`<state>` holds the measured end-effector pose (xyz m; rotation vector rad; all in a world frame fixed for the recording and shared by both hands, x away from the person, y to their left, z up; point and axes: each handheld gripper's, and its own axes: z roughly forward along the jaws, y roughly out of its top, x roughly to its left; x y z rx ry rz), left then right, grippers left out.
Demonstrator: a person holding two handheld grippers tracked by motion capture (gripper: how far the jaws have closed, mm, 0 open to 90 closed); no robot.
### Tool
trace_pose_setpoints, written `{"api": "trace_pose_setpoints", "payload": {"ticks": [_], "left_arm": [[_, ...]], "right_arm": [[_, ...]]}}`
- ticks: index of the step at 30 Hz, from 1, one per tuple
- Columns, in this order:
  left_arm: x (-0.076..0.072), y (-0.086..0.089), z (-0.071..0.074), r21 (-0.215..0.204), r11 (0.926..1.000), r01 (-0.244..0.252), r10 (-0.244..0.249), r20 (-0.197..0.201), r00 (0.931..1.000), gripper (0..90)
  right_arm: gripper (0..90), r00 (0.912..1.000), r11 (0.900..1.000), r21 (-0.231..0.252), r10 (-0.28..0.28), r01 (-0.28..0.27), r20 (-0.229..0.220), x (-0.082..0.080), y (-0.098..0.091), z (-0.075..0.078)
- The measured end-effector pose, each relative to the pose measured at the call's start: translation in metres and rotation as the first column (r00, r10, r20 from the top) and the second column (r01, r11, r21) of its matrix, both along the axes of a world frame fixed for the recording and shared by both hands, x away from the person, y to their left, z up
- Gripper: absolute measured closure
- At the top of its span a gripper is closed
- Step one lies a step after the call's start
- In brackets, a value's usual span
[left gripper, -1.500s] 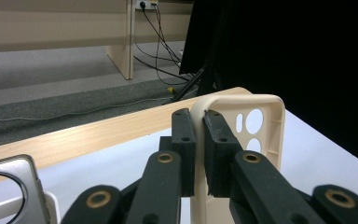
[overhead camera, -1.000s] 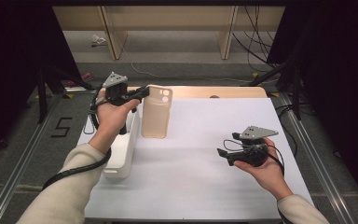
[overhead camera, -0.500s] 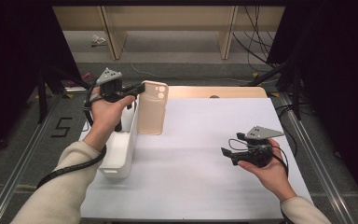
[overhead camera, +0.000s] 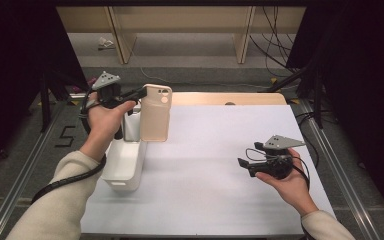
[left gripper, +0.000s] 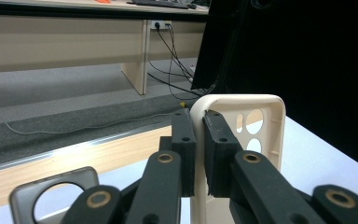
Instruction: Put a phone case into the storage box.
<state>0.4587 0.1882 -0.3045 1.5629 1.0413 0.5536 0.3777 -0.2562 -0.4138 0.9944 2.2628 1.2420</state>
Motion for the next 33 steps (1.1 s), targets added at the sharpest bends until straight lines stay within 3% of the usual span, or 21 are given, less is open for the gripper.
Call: {"api": "trace_pose_setpoints", "payload": {"ticks": [8, 33], "left_arm": [[0.002, 0.012, 0.001, 0.007, 0.9999, -0.009, 0.009, 0.017, 0.9998, 83.8], [0.02, 0.049, -0.008, 0.013, 0.9976, -0.069, 0.068, 0.019, 0.9975, 83.7]], "right_arm": [[16.3, 1.0, 0.9999, 0.014, -0.006, 0.006, -0.002, 0.0, 0.0, 0.0], [16.3, 0.9998, 0.9994, 0.028, -0.019, 0.019, -0.008, 0.0, -0.002, 0.001]]}}
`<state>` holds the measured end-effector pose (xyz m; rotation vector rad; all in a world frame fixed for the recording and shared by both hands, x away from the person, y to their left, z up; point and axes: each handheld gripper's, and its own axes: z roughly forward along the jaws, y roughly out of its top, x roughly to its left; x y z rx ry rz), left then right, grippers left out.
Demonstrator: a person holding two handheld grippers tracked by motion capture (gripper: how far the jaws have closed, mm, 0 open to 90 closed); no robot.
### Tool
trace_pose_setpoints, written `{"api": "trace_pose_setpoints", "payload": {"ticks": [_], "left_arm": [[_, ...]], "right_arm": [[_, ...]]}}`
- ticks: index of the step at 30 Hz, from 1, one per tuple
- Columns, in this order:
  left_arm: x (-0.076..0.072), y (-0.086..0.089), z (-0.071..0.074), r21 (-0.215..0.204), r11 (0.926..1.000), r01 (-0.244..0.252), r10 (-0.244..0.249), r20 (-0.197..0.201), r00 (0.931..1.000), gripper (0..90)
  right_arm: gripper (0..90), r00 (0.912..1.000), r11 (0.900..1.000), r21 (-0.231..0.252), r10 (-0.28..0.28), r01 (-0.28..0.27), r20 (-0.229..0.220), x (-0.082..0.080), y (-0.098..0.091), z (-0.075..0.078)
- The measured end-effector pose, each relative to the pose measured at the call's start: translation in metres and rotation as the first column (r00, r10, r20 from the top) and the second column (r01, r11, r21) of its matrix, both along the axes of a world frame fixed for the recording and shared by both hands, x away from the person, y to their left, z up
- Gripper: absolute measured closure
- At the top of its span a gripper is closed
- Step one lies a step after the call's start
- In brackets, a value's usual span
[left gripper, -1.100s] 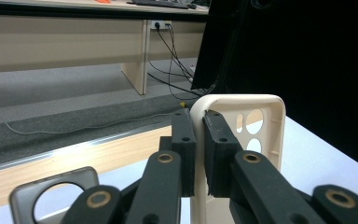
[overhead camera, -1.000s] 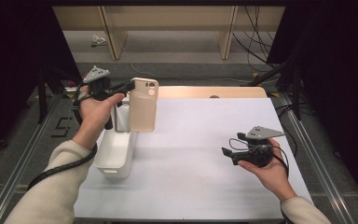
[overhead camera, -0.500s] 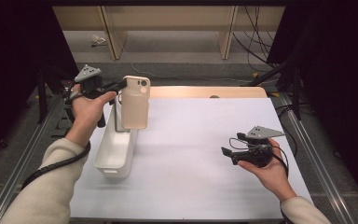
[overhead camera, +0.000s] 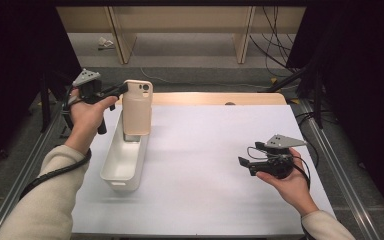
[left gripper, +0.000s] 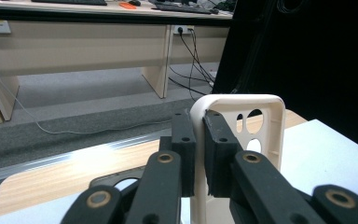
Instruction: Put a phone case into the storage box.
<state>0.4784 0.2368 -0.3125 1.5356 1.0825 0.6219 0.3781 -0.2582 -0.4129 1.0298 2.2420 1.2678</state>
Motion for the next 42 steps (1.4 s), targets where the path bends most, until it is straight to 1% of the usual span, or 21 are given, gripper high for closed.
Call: {"api": "trace_pose_setpoints", "payload": {"ticks": [2, 9, 21, 28, 37, 42], "left_arm": [[0.001, 0.002, 0.0, -0.006, 0.9999, -0.008, 0.008, 0.002, 1.0, 83.7], [0.005, 0.009, 0.0, -0.003, 0.9998, -0.021, 0.021, 0.006, 0.9998, 83.7], [0.014, 0.018, -0.004, 0.01, 0.9991, -0.041, 0.041, 0.011, 0.9991, 83.6], [0.015, 0.023, -0.007, 0.013, 0.9983, -0.057, 0.057, 0.009, 0.9983, 83.6], [0.016, 0.026, -0.014, 0.017, 0.9983, -0.056, 0.056, 0.006, 0.9984, 83.6], [0.017, 0.028, -0.015, 0.018, 0.9977, -0.065, 0.065, 0.007, 0.9978, 83.5]], "right_arm": [[16.3, 1.0, 1.0, 0.0, 0.0, 0.0, 0.0, 0.0, 0.0, 0.0], [16.4, 1.0, 1.0, 0.002, -0.002, 0.002, 0.0, 0.0, 0.0, 0.0], [16.4, 1.0, 1.0, 0.005, -0.005, 0.005, -0.005, 0.001, 0.0, -0.001], [16.5, 1.0, 0.9999, 0.008, -0.009, 0.009, -0.004, 0.0, -0.001, 0.0], [16.5, 0.9999, 0.9999, 0.009, -0.012, 0.012, -0.004, 0.0, -0.001, 0.0], [16.5, 0.9999, 0.9999, 0.01, -0.011, 0.011, -0.005, 0.0, -0.001, 0.0]]}}
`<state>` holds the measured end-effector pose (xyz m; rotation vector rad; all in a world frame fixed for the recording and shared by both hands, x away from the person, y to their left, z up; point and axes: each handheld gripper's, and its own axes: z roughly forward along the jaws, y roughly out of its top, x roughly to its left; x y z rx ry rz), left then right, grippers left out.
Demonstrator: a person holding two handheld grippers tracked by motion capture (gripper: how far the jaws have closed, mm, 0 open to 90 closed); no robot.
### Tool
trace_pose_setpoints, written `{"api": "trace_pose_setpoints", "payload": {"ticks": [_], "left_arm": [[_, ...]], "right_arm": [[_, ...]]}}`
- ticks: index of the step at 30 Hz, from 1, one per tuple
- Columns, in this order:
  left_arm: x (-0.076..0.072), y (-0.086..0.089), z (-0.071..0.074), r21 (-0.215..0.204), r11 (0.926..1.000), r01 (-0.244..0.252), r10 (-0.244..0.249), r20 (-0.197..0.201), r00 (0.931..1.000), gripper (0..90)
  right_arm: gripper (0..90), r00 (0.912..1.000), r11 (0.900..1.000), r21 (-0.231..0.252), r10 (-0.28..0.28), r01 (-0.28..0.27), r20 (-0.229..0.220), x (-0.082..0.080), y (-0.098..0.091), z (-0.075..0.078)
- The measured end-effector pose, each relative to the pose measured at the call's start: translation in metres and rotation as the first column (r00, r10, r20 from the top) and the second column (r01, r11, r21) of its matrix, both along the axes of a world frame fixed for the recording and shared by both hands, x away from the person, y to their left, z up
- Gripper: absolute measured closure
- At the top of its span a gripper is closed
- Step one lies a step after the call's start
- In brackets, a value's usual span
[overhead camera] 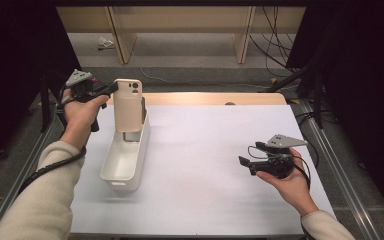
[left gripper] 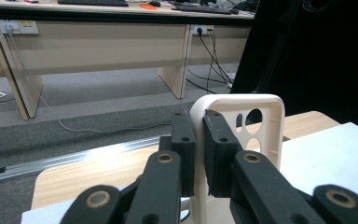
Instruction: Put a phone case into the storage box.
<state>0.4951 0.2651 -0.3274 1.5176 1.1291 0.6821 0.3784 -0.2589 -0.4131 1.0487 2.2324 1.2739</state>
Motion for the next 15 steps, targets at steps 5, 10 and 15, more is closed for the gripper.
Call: {"api": "trace_pose_setpoints", "payload": {"ticks": [5, 10, 15], "left_arm": [[0.001, 0.001, -0.003, 0.013, 0.9999, 0.001, -0.001, 0.006, 1.0, 83.5], [0.003, 0.002, -0.009, 0.007, 1.0, -0.003, 0.003, 0.002, 1.0, 83.5], [0.005, 0.002, -0.015, 0.015, 0.9999, 0.006, -0.006, 0.005, 1.0, 83.5]], "right_arm": [[16.5, 1.0, 1.0, 0.002, 0.001, -0.001, -0.004, 0.0, 0.0, -0.001], [16.5, 1.0, 1.0, 0.002, 0.002, -0.002, -0.004, 0.0, 0.0, -0.001], [16.5, 1.0, 1.0, 0.002, 0.0, 0.0, -0.002, 0.0, 0.0, -0.001]]}}
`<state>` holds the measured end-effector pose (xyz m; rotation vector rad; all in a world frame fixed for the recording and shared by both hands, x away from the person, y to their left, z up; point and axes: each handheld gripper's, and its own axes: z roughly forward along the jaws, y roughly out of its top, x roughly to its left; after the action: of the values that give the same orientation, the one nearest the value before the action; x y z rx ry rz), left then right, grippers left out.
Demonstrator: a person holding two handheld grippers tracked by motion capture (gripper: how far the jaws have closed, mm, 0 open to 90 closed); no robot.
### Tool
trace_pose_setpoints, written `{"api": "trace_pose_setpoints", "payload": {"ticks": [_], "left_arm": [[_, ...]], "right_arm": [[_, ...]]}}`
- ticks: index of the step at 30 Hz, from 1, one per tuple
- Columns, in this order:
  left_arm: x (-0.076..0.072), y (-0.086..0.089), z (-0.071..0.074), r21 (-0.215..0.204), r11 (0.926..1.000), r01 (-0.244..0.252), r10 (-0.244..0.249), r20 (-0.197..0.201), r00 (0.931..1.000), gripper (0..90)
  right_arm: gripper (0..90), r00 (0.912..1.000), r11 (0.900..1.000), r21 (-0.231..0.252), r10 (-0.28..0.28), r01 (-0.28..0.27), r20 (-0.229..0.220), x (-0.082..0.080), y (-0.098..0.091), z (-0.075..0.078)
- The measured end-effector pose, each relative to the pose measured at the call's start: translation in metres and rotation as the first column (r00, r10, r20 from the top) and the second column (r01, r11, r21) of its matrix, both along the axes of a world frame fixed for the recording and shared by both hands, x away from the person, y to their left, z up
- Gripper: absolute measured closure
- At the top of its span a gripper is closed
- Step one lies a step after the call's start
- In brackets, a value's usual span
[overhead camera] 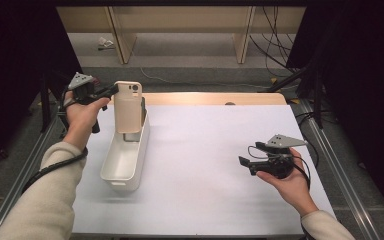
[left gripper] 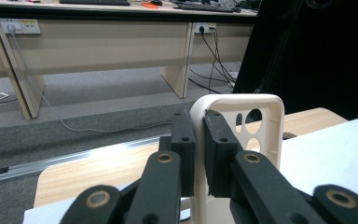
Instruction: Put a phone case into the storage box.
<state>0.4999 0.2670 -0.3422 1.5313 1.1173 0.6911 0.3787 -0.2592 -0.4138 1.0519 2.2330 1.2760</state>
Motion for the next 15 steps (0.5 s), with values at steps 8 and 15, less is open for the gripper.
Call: {"api": "trace_pose_setpoints", "payload": {"ticks": [8, 15], "left_arm": [[0.002, -0.002, -0.011, -0.003, 1.0, 0.005, -0.005, -0.006, 1.0, 83.4], [0.005, -0.004, -0.019, 0.005, 1.0, 0.006, -0.006, -0.016, 0.9999, 83.4]], "right_arm": [[16.5, 1.0, 1.0, 0.0, 0.001, -0.001, -0.002, 0.0, 0.0, 0.0], [16.4, 1.0, 1.0, 0.0, 0.001, -0.001, -0.002, 0.0, 0.0, 0.0]]}}
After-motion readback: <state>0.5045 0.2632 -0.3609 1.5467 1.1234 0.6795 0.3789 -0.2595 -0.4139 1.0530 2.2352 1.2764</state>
